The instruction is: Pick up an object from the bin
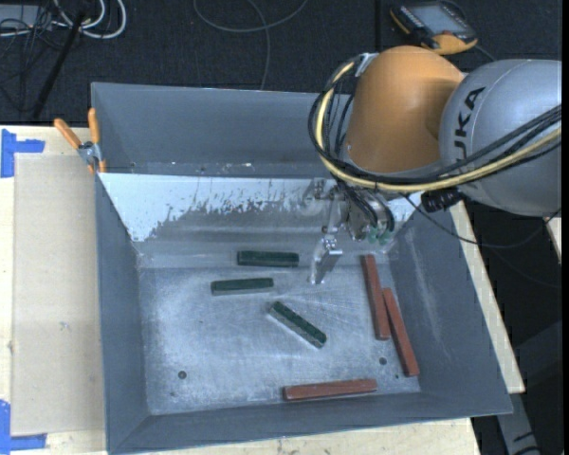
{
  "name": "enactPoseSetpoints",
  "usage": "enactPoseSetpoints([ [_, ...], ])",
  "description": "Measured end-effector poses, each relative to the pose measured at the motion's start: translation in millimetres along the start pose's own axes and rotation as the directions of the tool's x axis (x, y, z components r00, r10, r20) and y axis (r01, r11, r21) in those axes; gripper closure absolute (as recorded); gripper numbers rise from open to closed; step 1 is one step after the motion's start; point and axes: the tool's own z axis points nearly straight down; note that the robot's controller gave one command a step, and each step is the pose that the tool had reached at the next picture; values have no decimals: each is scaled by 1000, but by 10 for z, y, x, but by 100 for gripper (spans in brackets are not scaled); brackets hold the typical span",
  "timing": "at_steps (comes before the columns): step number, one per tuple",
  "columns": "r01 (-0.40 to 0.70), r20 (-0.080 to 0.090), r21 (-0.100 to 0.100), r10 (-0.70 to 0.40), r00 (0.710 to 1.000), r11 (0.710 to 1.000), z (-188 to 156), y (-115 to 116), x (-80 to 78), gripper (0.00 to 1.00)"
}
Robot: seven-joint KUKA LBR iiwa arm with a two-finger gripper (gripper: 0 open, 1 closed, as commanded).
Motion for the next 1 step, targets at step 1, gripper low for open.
enactPoseSetpoints([
  [1,-48,2,0,48,999,999,739,3,389,0],
])
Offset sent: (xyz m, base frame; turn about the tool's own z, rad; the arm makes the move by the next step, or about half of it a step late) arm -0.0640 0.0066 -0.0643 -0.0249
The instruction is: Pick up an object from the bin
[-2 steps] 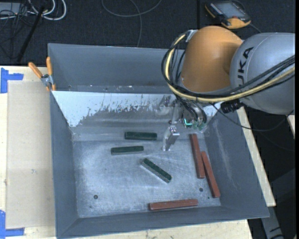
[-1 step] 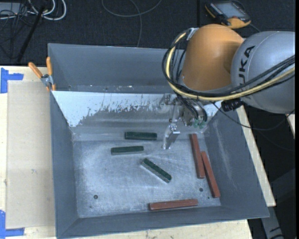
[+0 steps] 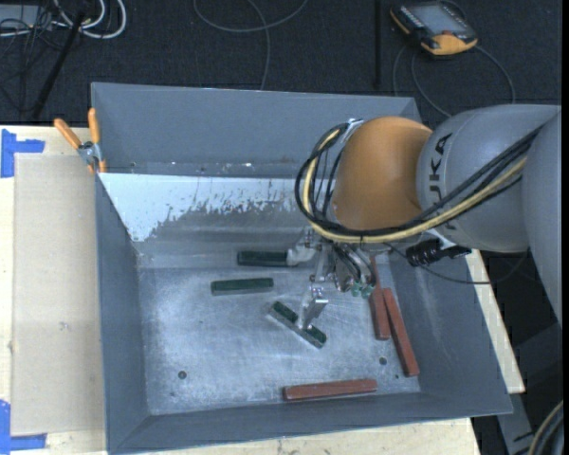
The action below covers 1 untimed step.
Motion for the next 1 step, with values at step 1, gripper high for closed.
enactPoseSetpoints([
  [1,23,-8,0,-23,1000,1000,240,19,172,0],
])
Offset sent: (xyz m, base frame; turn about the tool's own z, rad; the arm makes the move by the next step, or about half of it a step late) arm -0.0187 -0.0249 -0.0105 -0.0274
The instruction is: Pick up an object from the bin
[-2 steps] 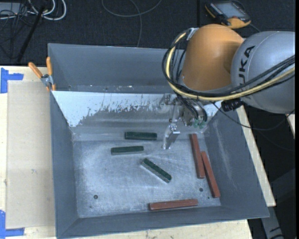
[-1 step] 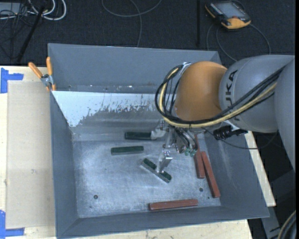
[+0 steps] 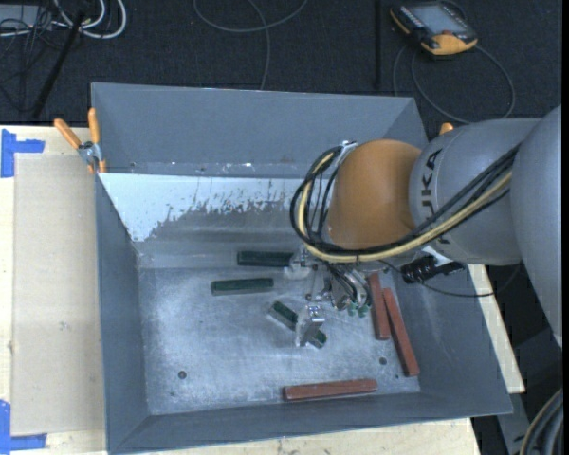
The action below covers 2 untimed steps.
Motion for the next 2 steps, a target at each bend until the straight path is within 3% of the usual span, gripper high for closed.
enactPoseSetpoints([
  [1,5,6,0,-5,1000,1000,-120,-248,6,0],
  [2,-56,7,-1,56,998,998,329,-326,48,0],
])
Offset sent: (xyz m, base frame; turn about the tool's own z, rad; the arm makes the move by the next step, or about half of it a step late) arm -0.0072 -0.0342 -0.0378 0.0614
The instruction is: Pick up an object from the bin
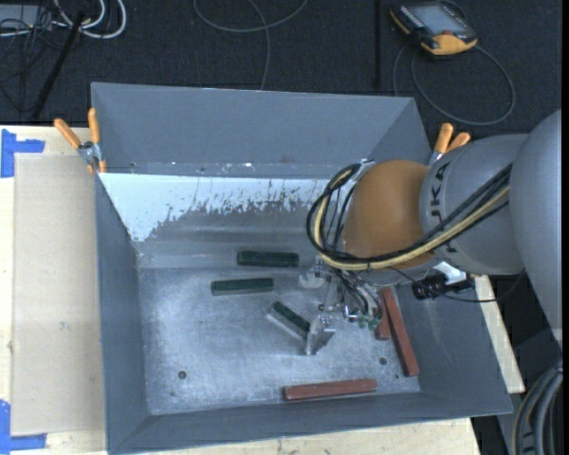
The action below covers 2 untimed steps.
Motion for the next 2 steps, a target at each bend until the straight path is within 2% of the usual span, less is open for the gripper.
enactPoseSetpoints([
  [1,-95,21,-3,95,995,995,-17,46,79,100],
  [2,-95,21,-3,95,995,995,-17,46,79,100],
])
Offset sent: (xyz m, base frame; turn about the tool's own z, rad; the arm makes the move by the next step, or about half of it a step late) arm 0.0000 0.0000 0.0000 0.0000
